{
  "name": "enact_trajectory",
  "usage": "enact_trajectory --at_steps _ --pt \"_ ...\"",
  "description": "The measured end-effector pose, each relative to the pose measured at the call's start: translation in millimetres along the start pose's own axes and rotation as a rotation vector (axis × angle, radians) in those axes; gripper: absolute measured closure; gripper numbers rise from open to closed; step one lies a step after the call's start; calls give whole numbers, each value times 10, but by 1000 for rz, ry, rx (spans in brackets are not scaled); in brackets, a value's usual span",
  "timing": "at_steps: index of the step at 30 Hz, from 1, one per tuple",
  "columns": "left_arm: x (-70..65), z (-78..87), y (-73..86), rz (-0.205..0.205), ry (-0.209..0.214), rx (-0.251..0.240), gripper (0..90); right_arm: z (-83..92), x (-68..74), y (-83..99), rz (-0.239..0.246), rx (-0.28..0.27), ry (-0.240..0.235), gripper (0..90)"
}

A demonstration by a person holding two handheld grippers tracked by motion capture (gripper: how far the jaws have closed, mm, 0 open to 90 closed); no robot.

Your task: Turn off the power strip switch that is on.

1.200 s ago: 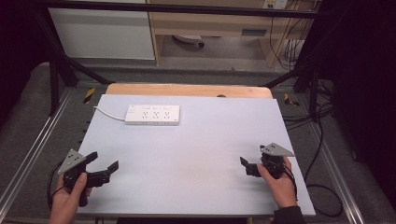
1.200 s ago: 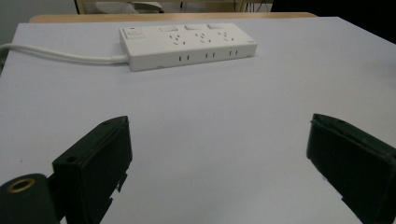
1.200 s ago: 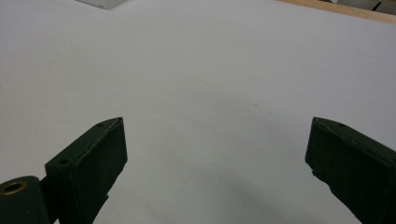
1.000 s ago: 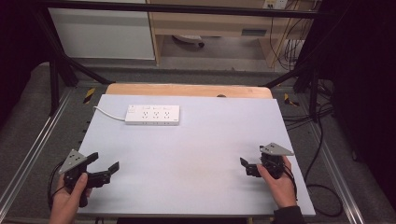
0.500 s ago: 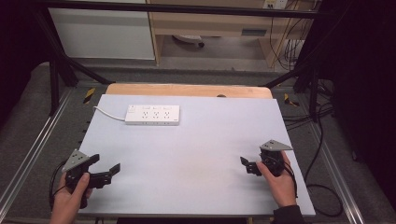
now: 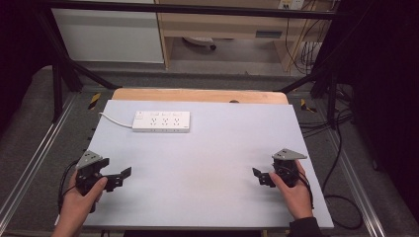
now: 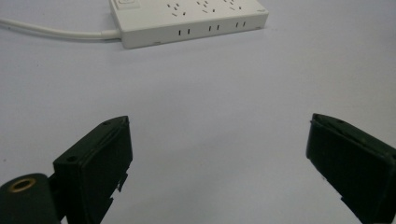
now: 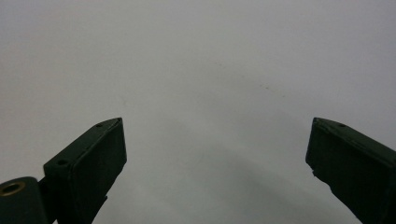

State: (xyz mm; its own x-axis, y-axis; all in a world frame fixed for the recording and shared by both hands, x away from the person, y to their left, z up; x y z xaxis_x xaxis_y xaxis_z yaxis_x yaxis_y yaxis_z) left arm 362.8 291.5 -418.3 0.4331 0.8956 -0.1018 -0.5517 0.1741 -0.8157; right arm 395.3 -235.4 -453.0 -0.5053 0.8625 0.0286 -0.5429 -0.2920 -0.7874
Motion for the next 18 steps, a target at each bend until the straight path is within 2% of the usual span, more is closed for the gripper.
enact_trajectory --at_steps 7,11,18 --pt "15 -117 -208 -9 -2 15 75 -12 17 12 9 11 -2 55" --pt "56 -201 -311 -14 -24 17 79 7 42 3 11 3 -2 58" --pt "93 -365 -485 -13 -2 43 81 44 17 -5 -8 -14 15 60"
Point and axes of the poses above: each handheld gripper's, and its own axes: z roughly backward along the jaws, y roughly out of its underside, x roughly to its left, the point moved 3 cm from there along -z, roughly forward along the jaws, and after that the axes turned 1 degree about -z, right-handed, at the moved point
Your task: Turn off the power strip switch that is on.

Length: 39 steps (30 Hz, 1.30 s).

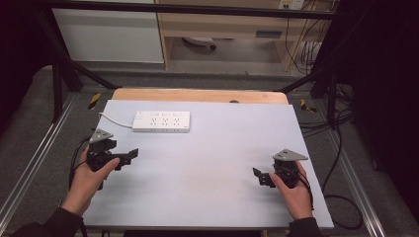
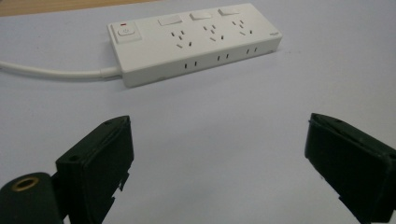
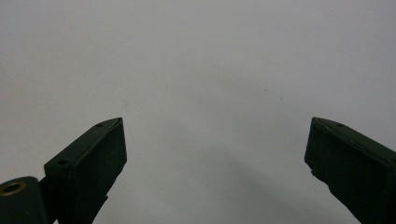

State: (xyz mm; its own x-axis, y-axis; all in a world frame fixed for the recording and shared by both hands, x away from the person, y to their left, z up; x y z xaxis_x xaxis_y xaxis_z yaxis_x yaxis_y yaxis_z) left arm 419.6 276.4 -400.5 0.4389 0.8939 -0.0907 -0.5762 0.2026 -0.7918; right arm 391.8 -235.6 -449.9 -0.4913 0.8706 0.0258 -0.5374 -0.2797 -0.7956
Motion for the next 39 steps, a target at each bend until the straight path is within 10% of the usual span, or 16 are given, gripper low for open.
enact_trajectory --at_steps 18,39 --pt "-58 -302 -419 -71 0 29 85 -7 31 -11 14 -3 2 61" --pt "133 -526 -610 -38 -32 7 84 -55 55 -13 40 12 8 52"
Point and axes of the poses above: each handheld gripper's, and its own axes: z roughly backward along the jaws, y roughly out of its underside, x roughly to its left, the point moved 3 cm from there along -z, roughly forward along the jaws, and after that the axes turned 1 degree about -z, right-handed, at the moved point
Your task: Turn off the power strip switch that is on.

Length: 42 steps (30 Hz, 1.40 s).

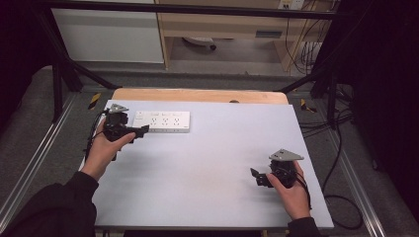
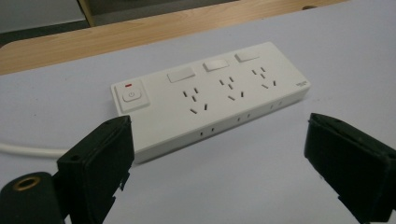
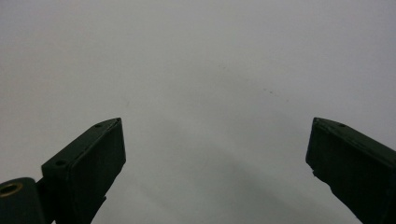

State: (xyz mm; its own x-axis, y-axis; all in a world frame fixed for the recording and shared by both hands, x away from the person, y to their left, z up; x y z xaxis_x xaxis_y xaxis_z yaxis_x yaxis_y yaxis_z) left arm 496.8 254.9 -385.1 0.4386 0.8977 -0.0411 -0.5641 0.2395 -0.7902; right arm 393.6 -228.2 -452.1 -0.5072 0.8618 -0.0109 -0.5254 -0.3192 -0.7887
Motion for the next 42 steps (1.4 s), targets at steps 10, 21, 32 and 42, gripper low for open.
enact_trajectory --at_steps 10,21,32,42 --pt "85 -134 -92 20 -32 -5 91 0 0 4 -4 3 -4 51" --pt "192 -290 -184 45 -65 -17 105 2 2 4 -1 2 -3 52" --pt "230 -425 -260 78 -61 -29 127 6 9 2 -4 0 -3 52" --pt "227 -535 -323 59 -73 -8 143 6 22 9 -5 3 1 53"
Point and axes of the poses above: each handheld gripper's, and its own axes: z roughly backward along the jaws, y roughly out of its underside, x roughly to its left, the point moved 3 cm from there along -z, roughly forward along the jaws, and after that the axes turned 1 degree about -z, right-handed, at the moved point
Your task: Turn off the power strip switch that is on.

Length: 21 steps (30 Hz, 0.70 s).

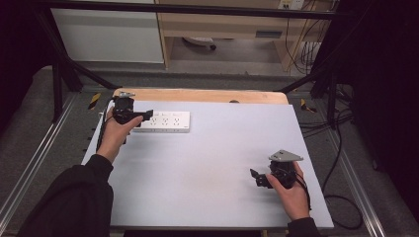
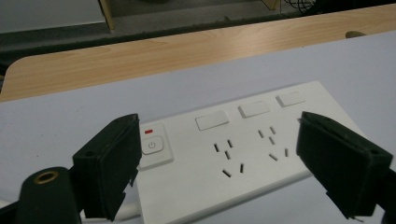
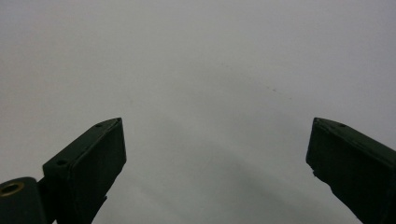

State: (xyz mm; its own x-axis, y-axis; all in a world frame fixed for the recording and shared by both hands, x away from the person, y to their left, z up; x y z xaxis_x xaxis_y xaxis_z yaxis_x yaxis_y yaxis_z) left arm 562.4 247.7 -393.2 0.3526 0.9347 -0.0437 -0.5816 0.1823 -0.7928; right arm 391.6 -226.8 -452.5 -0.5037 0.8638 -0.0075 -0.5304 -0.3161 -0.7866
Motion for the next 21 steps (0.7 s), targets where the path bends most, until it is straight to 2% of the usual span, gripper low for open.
enact_trajectory --at_steps 10,14,21 --pt "8 -100 -48 0 -7 3 154 8 3 -5 2 -4 -9 55" --pt "11 -113 -71 -3 -36 -22 168 3 6 -4 1 -2 -13 55" --pt "-11 -165 -62 4 -27 -16 174 2 4 -5 1 -4 -13 55"
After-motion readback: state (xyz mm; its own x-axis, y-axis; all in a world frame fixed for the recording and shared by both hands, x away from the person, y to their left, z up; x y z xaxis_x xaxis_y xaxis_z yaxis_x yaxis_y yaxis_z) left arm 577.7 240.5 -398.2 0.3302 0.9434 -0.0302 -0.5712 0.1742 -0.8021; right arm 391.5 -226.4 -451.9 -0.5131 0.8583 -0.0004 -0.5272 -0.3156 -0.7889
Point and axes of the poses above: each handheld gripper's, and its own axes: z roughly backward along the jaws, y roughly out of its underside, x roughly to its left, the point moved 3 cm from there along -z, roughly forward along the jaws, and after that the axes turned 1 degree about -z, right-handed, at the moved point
